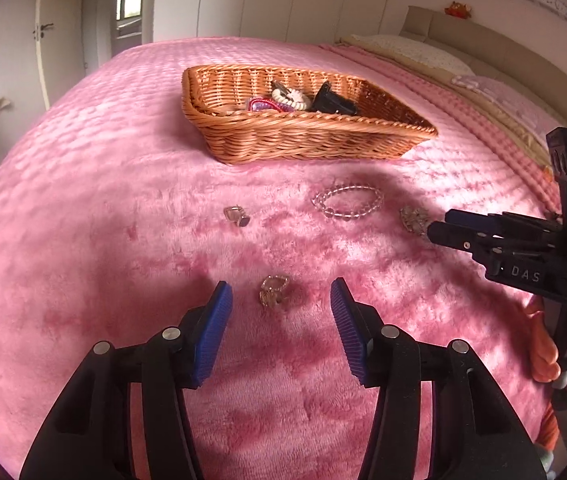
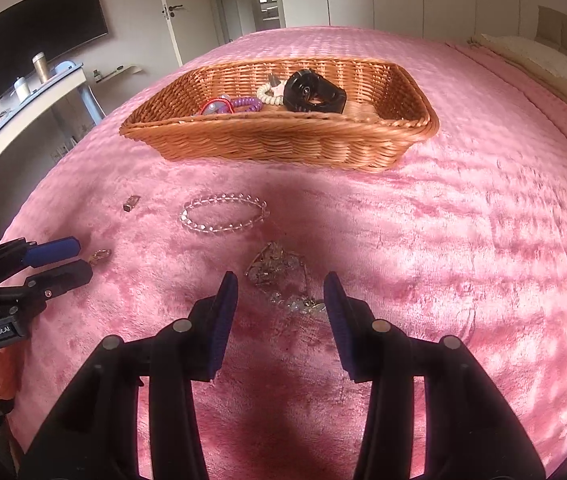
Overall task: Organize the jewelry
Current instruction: 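Grasp the small charm with the left tool while the right tool grasps the silver chain bracelet, then lower the charm and chain bracelet into the basket and open both tools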
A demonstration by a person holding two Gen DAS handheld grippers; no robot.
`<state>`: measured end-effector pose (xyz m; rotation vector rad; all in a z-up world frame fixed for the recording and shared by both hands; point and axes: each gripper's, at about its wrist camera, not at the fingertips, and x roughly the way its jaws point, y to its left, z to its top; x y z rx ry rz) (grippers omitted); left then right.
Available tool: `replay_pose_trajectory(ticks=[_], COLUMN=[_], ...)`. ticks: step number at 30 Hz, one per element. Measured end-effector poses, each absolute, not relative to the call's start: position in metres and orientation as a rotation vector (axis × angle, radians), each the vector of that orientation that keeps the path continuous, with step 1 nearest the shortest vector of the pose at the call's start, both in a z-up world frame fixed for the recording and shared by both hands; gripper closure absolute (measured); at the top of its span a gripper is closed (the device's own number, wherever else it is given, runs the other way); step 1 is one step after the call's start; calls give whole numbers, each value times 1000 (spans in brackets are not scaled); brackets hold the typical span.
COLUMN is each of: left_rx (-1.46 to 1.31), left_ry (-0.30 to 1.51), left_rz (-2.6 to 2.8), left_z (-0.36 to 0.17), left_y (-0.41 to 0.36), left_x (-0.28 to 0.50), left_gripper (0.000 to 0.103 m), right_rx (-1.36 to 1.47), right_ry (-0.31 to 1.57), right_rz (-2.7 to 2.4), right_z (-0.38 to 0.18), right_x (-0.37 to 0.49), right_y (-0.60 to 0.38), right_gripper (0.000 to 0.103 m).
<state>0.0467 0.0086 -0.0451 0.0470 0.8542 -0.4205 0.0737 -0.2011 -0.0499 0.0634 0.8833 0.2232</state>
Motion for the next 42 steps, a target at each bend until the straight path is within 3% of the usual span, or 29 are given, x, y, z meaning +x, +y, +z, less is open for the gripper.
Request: replay_pose_trajectory(ticks=[3, 12, 14, 15, 16, 17, 32, 42], left_rx=[87, 85, 94, 97, 97, 91, -2, -30], left_ry=[871, 858, 854, 852, 851, 849, 778, 677], left_rz=[-397, -396, -387, -380, -377, -373, -441, -443], left_z=[-53, -56, -56, -56, -55, -55, -42, -2], left_y=[2, 3, 3, 3, 3, 5, 17, 17], left_x=[49, 45, 45, 44, 44, 44, 32, 30], left_gripper=[67, 68, 72, 75, 83, 90, 93, 93], right_rx=[71, 31, 9, -4, -9, -10, 208, 170], right_ry=[888, 916, 922, 917, 916, 908, 813, 708], right_rz=[222, 207, 204, 202, 211, 220, 321, 330], right_z=[-54, -54, -56, -56, -57, -56, -25, 37], right_x=[75, 94, 98, 97, 95, 93, 60, 60], right_y=[-201, -185, -180, -178, -177, -176, -215, -222], right_gripper=[61, 61, 62, 66, 83, 85, 88, 87])
